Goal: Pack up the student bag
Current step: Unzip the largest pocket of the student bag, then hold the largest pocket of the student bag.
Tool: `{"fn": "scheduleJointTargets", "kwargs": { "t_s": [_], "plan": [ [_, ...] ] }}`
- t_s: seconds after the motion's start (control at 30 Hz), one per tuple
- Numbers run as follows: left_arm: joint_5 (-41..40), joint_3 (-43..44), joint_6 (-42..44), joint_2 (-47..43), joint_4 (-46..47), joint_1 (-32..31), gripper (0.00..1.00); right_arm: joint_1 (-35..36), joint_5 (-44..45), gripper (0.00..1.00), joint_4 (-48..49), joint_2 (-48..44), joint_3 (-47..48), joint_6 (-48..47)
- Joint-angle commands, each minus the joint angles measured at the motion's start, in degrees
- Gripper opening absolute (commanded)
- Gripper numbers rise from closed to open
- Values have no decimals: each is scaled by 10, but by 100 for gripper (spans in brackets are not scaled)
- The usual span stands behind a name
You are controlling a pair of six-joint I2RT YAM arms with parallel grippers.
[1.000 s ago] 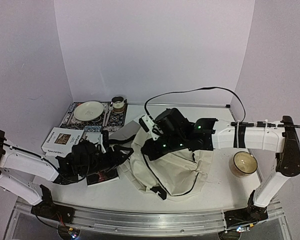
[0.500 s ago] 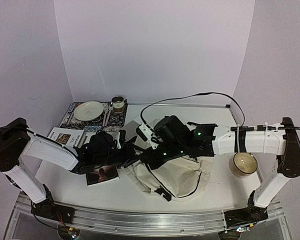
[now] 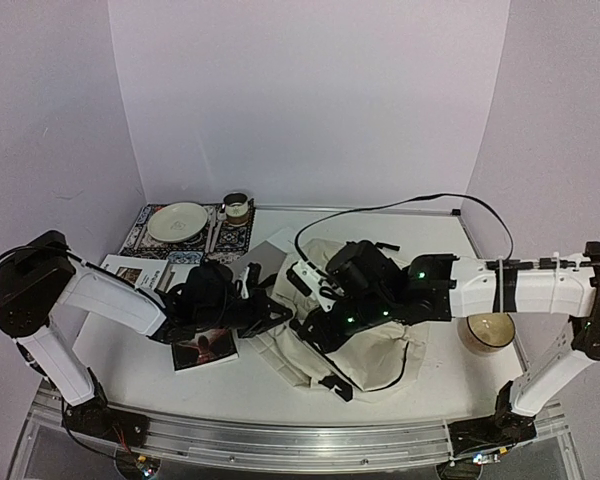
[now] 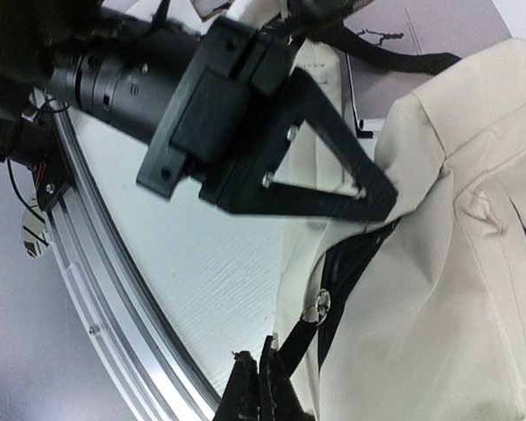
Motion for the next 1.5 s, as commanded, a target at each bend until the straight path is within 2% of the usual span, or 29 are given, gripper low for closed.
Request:
{"fn": "scheduleJointTargets", "kwargs": {
  "t_s": [0.0,0.27,0.43,0.53,0.6,0.7,0.83,1.0,1.13,1.2,1.3,1.47],
  "plan": [
    [4,37,23,9,-1,39,0,14,-26,0,-75,-61,-28,9],
    [75,141,98,73,-72,109,0,21,-24,0,-170,-155,-110,40],
    [64,300,220,137,-262,135,0,33,-44,0,-198,-191,-138,42],
    [39,380,268,169,-348,137,7,34,-31,0,-187,-178,-134,37],
    [41,393,269,164,-354,137,20,34,-18,0,-164,-156,-117,27],
    [30,380,257,131,-355,137,38,34,23,0,-120,-127,-93,16],
    [8,309,222,58,-355,136,46,34,67,0,-69,-87,-51,1],
    [-15,196,170,-45,-343,113,50,34,80,0,-28,-48,-10,-15],
    [-55,111,115,-122,-327,73,52,34,70,0,-10,-26,12,-21],
    [-69,72,82,-145,-290,44,53,34,61,0,-6,-19,20,-23],
    [-75,33,42,-156,-237,4,53,34,51,0,-1,-13,24,-24],
    [-98,55,25,-116,-226,-49,54,34,33,0,5,-9,26,-23]
  ]
}}
